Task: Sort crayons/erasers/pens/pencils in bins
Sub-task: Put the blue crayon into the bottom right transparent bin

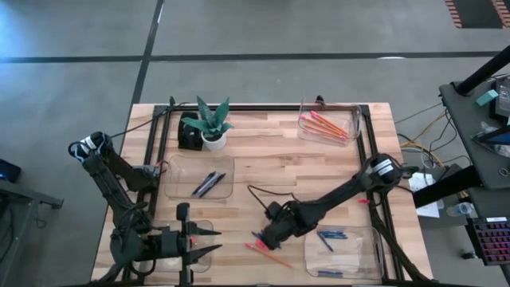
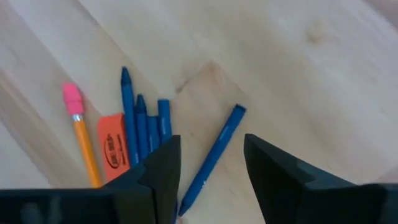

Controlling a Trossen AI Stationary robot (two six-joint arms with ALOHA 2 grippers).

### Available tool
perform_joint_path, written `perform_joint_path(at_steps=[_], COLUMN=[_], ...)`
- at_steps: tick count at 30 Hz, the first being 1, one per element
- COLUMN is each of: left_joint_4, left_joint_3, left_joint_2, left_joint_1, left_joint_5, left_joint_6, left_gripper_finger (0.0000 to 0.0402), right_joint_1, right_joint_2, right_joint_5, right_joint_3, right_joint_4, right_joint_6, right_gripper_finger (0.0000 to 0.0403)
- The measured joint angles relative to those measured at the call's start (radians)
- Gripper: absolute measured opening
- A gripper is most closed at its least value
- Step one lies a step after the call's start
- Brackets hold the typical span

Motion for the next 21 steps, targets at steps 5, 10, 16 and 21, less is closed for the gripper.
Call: perform_joint_path(at_steps=[5,10,16,21], left_joint_4=[-0.006,-0.006,-0.006,-0.006], left_joint_3=[-0.001,-0.002,-0.002,-0.003], left_joint_2=[-0.001,-0.002,-0.002,-0.002], left_joint_1=[0.000,0.000,0.000,0.000], left_joint_5=[0.000,0.000,0.000,0.000], left_joint_6=[0.000,0.000,0.000,0.000], left_gripper_finger=[0.0107,0.0107,0.0107,0.0107], right_joint_1=[0.003,0.003,0.003,0.003], right_joint_2=[0.029,0.054,0.054,0.058], right_joint_5=[-0.003,-0.018,0.000,0.010], right_joint_3=[0.000,0.000,0.000,0.000], right_joint_4=[-0.016,-0.020,-0.041,-0.068], right_joint_6=[0.024,0.017,-0.064,-0.097], right_gripper_finger=[0.0168,0.0168,0.0158,0.0126])
